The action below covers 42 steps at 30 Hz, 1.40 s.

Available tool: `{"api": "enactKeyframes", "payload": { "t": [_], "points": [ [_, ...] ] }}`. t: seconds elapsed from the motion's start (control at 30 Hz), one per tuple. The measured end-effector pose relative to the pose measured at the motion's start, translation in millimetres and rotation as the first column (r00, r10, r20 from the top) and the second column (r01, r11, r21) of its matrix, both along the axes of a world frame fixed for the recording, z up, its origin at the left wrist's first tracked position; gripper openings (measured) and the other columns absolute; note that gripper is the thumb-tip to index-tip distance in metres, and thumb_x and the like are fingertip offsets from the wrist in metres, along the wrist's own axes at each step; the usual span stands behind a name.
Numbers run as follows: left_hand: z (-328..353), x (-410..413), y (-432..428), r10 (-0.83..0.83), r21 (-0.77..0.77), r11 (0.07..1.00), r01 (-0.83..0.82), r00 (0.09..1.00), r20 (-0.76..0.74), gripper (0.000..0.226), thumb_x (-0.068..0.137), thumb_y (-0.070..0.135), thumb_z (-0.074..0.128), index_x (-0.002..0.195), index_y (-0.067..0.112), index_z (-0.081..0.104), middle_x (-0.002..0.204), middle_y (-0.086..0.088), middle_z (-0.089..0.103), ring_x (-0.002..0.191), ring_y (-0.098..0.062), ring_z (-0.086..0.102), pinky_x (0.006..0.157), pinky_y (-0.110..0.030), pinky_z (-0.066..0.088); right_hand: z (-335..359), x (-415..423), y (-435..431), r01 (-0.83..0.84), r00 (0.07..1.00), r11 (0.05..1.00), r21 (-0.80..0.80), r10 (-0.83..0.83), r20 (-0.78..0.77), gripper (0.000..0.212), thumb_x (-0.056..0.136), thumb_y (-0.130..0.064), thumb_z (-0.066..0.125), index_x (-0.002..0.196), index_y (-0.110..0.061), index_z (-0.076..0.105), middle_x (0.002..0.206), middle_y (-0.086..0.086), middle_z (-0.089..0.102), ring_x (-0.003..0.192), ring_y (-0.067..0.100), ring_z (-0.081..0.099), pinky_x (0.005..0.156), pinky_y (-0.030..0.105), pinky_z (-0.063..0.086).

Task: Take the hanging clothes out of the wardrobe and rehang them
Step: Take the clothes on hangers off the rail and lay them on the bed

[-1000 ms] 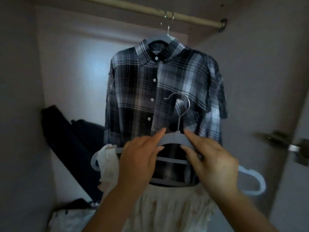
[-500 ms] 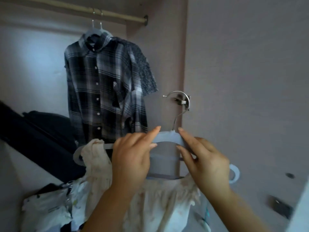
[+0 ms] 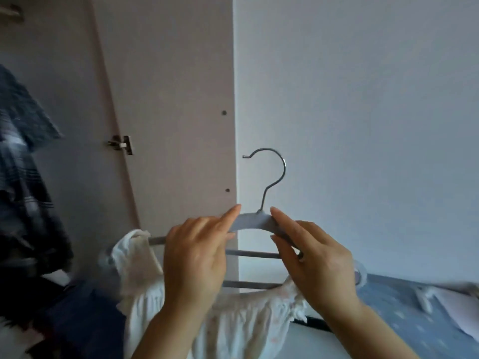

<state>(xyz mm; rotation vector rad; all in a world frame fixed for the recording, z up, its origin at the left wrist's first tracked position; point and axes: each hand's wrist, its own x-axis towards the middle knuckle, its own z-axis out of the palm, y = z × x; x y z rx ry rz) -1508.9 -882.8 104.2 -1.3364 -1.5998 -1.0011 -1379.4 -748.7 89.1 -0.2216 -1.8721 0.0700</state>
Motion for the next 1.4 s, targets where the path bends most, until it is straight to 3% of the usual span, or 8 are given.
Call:
{"api": "enactKeyframes", "payload": {
  "t": [0.13, 0.27, 0.47, 0.67, 0.87, 1.1, 1.23, 1.4],
  "points": [
    [-3, 86, 55, -0.207, -0.017, 0.978, 0.207, 0.978, -0.011, 0.038, 0.084, 0.017, 0.053, 0.122, 0.024, 0.052, 0.081, 0.005, 0.068, 0.070, -0.018, 0.055, 0.058, -0.037, 0.044, -2, 112, 24, 0.210, 0.977, 0.978, -0.016, -0.210, 0.028, 0.036, 0.087, -0.030, 0.058, 0.123, -0.031, 0.055, 0.088, -0.008, 0.068, 0.064, 0.009, 0.063, 0.046, 0.025, 0.050],
    [-1, 186, 104, -0.377, -0.011, 0.926, 0.377, 0.926, -0.031, 0.036, 0.084, 0.018, 0.052, 0.119, 0.023, 0.053, 0.080, 0.002, 0.069, 0.069, -0.018, 0.055, 0.058, -0.036, 0.043, 2, 229, 38, 0.442, 0.895, 0.897, -0.009, -0.440, 0.080, 0.038, 0.087, -0.035, 0.054, 0.124, -0.033, 0.050, 0.085, -0.009, 0.068, 0.059, 0.007, 0.060, 0.041, 0.024, 0.048],
    [-3, 383, 162, -0.625, -0.001, 0.781, 0.625, 0.780, -0.015, 0.044, 0.076, 0.006, 0.065, 0.118, 0.018, 0.063, 0.081, 0.001, 0.066, 0.072, -0.015, 0.049, 0.067, -0.031, 0.036, 0, 438, 36, 0.693, 0.721, 0.719, -0.047, -0.690, 0.068, 0.038, 0.084, -0.036, 0.056, 0.122, -0.033, 0.052, 0.080, -0.013, 0.067, 0.058, 0.001, 0.056, 0.046, 0.012, 0.041],
    [-9, 584, 187, -0.809, -0.002, 0.587, 0.810, 0.587, -0.020, 0.033, 0.086, 0.019, 0.050, 0.112, 0.011, 0.067, 0.078, -0.001, 0.068, 0.071, -0.017, 0.055, 0.070, -0.026, 0.035, -10, 635, 11, 0.875, 0.483, 0.481, -0.048, -0.867, 0.121, 0.042, 0.085, -0.035, 0.055, 0.126, -0.031, 0.051, 0.080, -0.012, 0.066, 0.056, -0.005, 0.046, 0.048, 0.009, 0.040],
    [-22, 742, 204, -0.923, -0.033, 0.384, 0.923, 0.384, 0.001, 0.034, 0.080, 0.023, 0.058, 0.110, 0.011, 0.068, 0.075, -0.002, 0.069, 0.064, -0.021, 0.063, 0.068, -0.031, 0.043, -24, 778, -17, 0.958, 0.287, 0.281, -0.061, -0.945, 0.158, 0.044, 0.085, -0.035, 0.055, 0.128, -0.031, 0.047, 0.082, -0.010, 0.067, 0.054, 0.000, 0.055, 0.044, 0.018, 0.050],
    [-51, 882, 243, -0.987, -0.049, 0.090, 0.995, 0.096, 0.126, 0.040, 0.074, 0.016, 0.066, 0.113, 0.017, 0.063, 0.071, 0.001, 0.067, 0.062, -0.017, 0.061, 0.062, -0.032, 0.048, -45, 893, -21, 0.998, 0.042, 0.030, -0.056, -0.974, 0.221, 0.044, 0.084, -0.032, 0.056, 0.127, -0.028, 0.050, 0.081, -0.009, 0.068, 0.062, -0.008, 0.041, 0.060, 0.000, 0.033],
    [-71, 953, 282, -0.978, -0.033, -0.060, 0.998, -0.052, 0.201, 0.036, 0.081, 0.026, 0.056, 0.117, 0.021, 0.059, 0.074, 0.002, 0.067, 0.065, -0.016, 0.060, 0.058, -0.041, 0.052, -59, 950, 2, 0.997, -0.028, -0.045, -0.062, -0.966, 0.255, 0.050, 0.078, -0.025, 0.065, 0.125, -0.028, 0.049, 0.080, -0.007, 0.067, 0.060, -0.005, 0.047, 0.058, 0.002, 0.034],
    [-86, 1030, 340, -0.951, -0.029, -0.167, 0.985, -0.154, 0.269, 0.037, 0.081, 0.027, 0.051, 0.119, 0.027, 0.050, 0.075, 0.004, 0.067, 0.069, -0.011, 0.054, 0.057, -0.041, 0.051, -67, 1012, 47, 0.988, -0.121, -0.143, -0.058, -0.950, 0.286, 0.041, 0.083, -0.032, 0.053, 0.124, -0.029, 0.051, 0.078, -0.008, 0.067, 0.052, 0.001, 0.052, 0.050, 0.007, 0.036]
  ]
}}
